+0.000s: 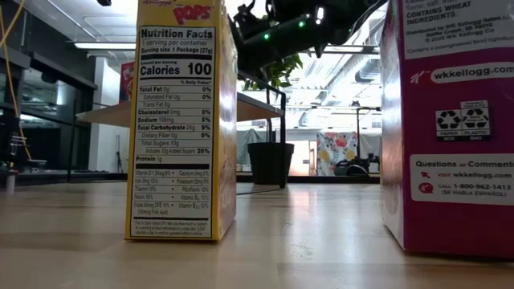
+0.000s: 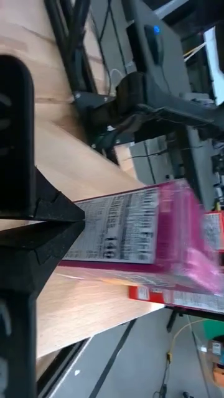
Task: Stack cereal on shelf
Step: Put the top pink cereal box on the shelf
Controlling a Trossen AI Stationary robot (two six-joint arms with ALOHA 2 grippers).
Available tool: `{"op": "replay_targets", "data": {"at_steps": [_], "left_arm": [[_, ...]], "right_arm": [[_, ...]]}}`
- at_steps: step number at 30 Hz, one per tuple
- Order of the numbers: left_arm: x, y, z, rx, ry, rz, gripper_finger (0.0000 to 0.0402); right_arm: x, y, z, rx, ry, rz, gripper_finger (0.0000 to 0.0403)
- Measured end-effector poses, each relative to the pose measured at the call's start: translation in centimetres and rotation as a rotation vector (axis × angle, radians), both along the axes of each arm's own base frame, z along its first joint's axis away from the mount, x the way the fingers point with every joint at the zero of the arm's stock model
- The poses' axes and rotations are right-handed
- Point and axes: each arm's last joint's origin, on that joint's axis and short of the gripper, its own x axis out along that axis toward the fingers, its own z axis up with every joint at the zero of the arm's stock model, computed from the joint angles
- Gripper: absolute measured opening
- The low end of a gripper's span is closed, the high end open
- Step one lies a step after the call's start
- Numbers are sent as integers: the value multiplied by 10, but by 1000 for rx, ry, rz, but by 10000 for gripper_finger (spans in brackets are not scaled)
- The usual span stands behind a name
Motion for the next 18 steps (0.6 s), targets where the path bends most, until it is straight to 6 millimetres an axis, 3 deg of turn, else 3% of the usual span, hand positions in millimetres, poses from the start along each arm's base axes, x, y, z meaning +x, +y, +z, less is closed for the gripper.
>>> {"op": "replay_targets", "data": {"at_steps": [7, 18], "left_arm": [[0, 0, 0, 1, -1, 0, 0], [0, 0, 1, -3, -8, 0, 0]], "right_arm": [[8, -2, -12, 13, -37, -18, 0], [8, -10, -11, 43, -95, -83, 0]]}}
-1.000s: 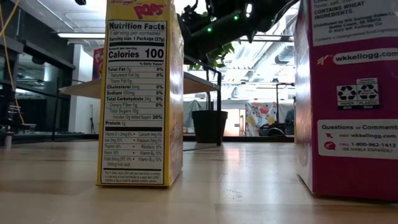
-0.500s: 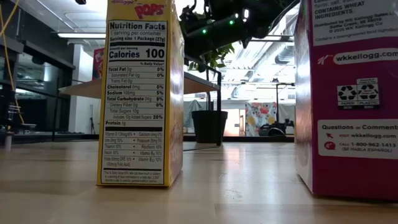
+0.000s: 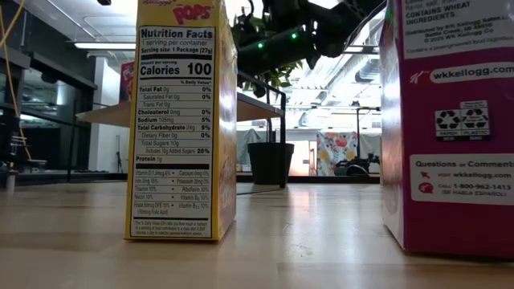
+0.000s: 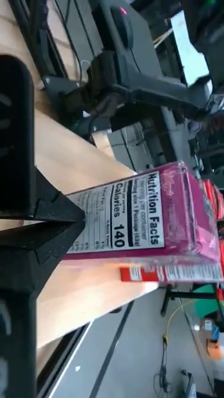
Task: Stack cereal on shelf
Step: Put the top pink cereal box on the shelf
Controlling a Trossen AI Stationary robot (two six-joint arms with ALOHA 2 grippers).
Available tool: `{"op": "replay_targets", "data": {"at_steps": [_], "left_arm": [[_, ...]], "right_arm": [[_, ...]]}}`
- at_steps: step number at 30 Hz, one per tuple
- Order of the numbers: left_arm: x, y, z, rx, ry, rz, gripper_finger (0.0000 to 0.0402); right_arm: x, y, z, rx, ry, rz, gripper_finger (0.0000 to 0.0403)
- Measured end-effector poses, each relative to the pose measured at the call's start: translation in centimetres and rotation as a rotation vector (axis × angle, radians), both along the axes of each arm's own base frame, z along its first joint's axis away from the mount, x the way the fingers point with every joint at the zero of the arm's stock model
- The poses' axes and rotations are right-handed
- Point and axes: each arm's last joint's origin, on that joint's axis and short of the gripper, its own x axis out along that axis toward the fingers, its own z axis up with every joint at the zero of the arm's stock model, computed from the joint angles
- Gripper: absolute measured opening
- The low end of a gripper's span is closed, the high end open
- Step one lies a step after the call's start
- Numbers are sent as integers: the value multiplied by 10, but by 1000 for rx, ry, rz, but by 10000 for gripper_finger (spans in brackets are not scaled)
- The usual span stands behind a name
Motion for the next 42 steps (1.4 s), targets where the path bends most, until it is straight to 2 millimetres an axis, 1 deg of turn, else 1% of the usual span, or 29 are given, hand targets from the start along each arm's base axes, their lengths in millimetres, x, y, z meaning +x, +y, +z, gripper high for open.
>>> {"op": "replay_targets", "data": {"at_steps": [6, 9, 12, 14, 16, 21, 26, 29, 33, 37, 40, 42], "left_arm": [[0, 0, 0, 18, 1, 4, 0], [0, 0, 1, 15, -4, 5, 0], [0, 0, 1, 16, -3, 5, 0], [0, 0, 0, 18, 2, 5, 0], [0, 0, -1, 22, 10, 5, 0], [0, 0, -1, 22, 17, 4, 0], [0, 0, -1, 22, 17, 4, 0], [0, 0, -1, 22, 15, 4, 0], [0, 0, 0, 17, 8, 13, 0], [0, 0, 0, 14, 2, 14, 0], [0, 0, 0, 15, 2, 14, 0], [0, 0, 0, 15, 3, 14, 0]], "right_arm": [[6, -3, -2, 10, -27, -14, 0], [18, -4, -4, 15, -5, -1, 0], [29, -6, 0, -3, 50, -9, 0], [31, -7, 5, -15, 91, -44, 0], [32, -8, 9, -17, 92, -51, 0], [33, -8, 12, 12, 100, -57, 0], [32, -1, 3, 57, 120, -40, 0], [34, 5, 3, 72, 89, -24, 0], [41, 12, -6, 82, 56, -8, 0], [47, 10, -13, 78, 45, -26, 0], [52, 5, -20, 70, 60, -44, 0], [54, 2, -20, 62, 59, -51, 0]]}}
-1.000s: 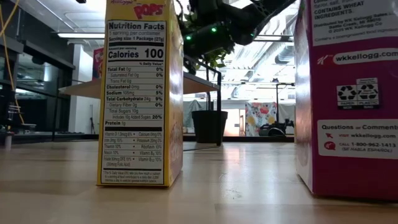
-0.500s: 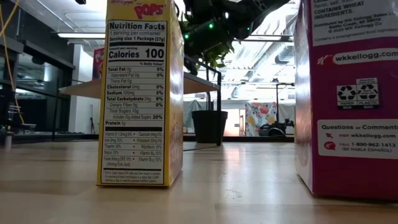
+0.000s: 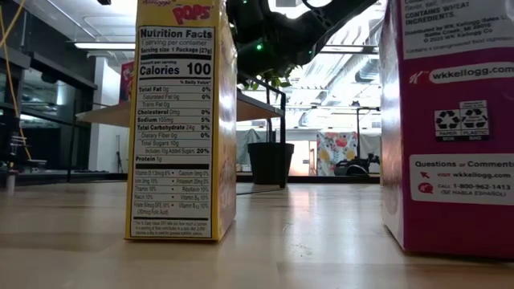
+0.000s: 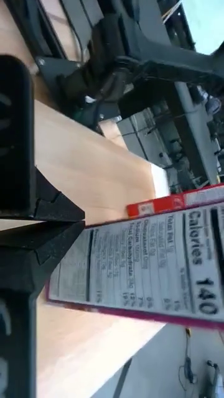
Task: Stack cereal on shelf
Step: Put the top pink cereal box on the shelf, then put the bottom yellow cereal box on the shelf
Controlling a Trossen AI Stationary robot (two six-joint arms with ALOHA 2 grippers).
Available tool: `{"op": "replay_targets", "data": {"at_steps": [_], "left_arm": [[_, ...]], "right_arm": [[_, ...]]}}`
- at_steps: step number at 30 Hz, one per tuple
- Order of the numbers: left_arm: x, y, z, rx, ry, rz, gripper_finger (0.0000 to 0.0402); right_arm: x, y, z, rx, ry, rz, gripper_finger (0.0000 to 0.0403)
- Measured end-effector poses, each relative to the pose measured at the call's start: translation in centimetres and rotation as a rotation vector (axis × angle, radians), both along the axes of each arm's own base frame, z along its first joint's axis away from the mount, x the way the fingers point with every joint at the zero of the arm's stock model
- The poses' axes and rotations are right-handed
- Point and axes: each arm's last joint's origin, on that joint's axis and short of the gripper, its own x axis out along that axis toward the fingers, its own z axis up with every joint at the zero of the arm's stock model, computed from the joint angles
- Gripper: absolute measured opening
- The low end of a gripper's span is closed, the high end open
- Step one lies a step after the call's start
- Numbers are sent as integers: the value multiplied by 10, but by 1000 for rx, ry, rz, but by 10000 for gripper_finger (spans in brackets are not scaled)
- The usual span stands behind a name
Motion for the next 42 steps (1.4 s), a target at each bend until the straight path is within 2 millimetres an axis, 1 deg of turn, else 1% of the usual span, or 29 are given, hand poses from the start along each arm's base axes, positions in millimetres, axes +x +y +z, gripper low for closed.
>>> {"op": "replay_targets", "data": {"at_steps": [5, 16, 20, 23, 25, 27, 30, 32, 35, 37, 39, 42], "left_arm": [[0, 0, 0, 1, 1, 1, 0], [0, 0, 0, 1, 2, 1, 0], [0, 0, 0, 2, 3, 1, 0], [0, 0, -1, 5, 10, 1, 0], [0, 0, -2, 11, 23, 1, 0], [1, 0, -3, 14, 29, 1, 0], [1, 0, -3, 14, 33, 1, 0], [1, 0, -4, 16, 40, 0, 0], [1, 0, -4, -2, 39, -4, 0], [1, 0, -4, -5, 39, -6, 0], [1, 0, -5, -4, 43, -7, 0], [1, 0, -5, -3, 44, -7, 0]], "right_arm": [[-1, -6, 0, -16, 10, -49, 0], [-2, -16, -1, -29, 22, -88, 0], [-2, -17, -2, -31, 25, -80, 0], [-3, -13, -3, -52, 70, -41, 0], [-6, -9, 3, -68, 111, 7, 0], [-11, -5, 16, -75, 132, 42, 0], [-24, 7, 37, -121, 218, 117, 0], [-36, 17, 48, -154, 318, 157, 0], [-57, 41, 60, -163, 473, 229, 0], [-72, 61, 65, -176, 548, 242, 0], [-90, 81, 63, -207, 617, 207, 0], [-121, 111, 62, -259, 630, 145, 0]]}}
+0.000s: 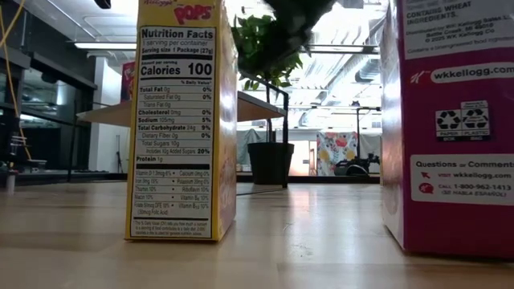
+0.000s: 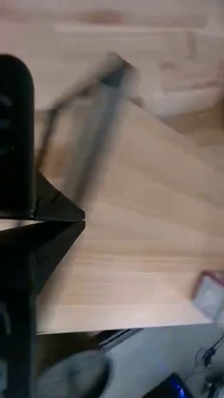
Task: Stack cereal on shelf
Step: Put the bottom yellow cereal box on the shelf
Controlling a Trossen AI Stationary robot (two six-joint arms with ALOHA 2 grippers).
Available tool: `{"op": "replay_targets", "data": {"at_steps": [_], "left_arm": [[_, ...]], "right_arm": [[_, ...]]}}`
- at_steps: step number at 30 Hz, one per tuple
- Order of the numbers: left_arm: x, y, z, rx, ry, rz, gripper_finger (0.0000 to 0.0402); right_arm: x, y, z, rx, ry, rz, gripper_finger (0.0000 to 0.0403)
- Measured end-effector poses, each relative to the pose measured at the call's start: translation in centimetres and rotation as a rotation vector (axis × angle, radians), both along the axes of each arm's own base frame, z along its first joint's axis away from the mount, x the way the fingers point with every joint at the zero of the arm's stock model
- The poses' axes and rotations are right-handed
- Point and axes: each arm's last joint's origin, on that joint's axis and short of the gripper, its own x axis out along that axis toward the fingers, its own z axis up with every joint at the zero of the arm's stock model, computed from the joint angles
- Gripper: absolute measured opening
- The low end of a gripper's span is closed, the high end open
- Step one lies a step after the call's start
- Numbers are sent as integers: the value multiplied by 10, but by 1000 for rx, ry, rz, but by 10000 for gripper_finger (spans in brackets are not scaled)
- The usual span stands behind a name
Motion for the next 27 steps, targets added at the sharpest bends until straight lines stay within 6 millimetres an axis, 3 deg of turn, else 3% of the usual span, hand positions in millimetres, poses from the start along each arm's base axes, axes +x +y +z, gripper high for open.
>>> {"op": "replay_targets", "data": {"at_steps": [5, 11, 16, 20, 23, 27], "left_arm": [[0, 0, 1, -4, -9, -1, 0], [0, 0, 1, -4, -10, -1, 0], [4, -2, -2, 9, 18, -10, 0], [14, -11, -3, 31, 5, -140, 4], [31, -20, -6, 48, -10, -194, 23], [63, -35, -17, 97, 65, -192, 80]], "right_arm": [[-55, 34, -4, 97, -78, -39, 0], [-93, 53, 4, 322, -172, -36, 0], [-107, 60, 12, 340, -202, -4, 0], [-114, 70, 14, 237, -202, 33, 0], [-122, 73, 12, 166, -182, -5, 0], [-134, 74, 12, 143, -186, -83, 0]]}}
